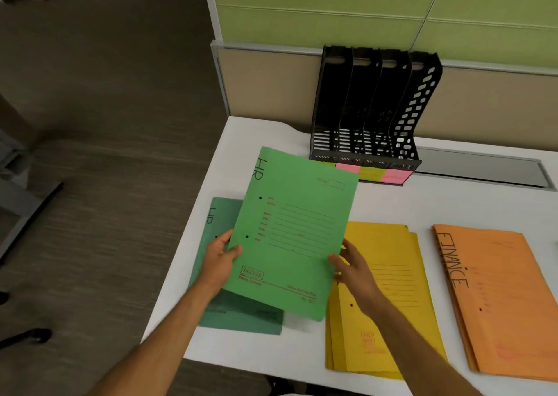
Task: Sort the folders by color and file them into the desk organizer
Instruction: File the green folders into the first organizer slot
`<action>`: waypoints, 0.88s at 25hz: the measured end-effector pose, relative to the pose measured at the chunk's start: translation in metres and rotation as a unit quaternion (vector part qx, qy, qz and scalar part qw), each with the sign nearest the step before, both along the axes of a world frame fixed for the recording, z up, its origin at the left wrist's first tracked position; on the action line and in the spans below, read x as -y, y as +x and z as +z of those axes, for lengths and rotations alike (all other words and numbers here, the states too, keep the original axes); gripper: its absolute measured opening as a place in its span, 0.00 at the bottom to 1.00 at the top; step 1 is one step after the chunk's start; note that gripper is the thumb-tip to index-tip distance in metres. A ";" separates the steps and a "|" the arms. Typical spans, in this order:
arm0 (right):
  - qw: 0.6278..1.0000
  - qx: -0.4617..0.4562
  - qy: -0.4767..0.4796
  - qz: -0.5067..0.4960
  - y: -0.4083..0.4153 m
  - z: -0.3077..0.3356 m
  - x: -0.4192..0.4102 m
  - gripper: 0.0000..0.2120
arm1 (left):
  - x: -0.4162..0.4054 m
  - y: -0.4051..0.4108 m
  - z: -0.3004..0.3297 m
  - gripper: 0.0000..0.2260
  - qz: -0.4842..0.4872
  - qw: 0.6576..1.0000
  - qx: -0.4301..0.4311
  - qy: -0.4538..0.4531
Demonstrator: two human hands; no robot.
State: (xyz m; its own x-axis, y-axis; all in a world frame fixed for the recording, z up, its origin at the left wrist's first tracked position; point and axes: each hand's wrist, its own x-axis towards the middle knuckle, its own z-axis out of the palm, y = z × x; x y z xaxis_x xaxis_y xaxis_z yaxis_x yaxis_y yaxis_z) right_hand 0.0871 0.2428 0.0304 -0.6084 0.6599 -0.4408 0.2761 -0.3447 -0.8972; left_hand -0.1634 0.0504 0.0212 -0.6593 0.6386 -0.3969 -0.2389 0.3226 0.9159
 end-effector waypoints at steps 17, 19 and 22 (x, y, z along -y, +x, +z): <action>0.994 -0.026 0.083 -0.064 0.022 0.082 -0.105 0.13 | -0.203 -0.048 0.029 0.23 -0.217 0.956 -0.185 -0.071; 0.990 -0.025 0.105 -0.096 0.024 0.086 -0.116 0.12 | -0.239 -0.057 0.030 0.24 -0.227 0.947 -0.213 -0.081; 0.981 -0.017 0.137 -0.134 0.020 0.093 -0.131 0.11 | -0.290 -0.070 0.030 0.23 -0.189 0.957 -0.198 -0.092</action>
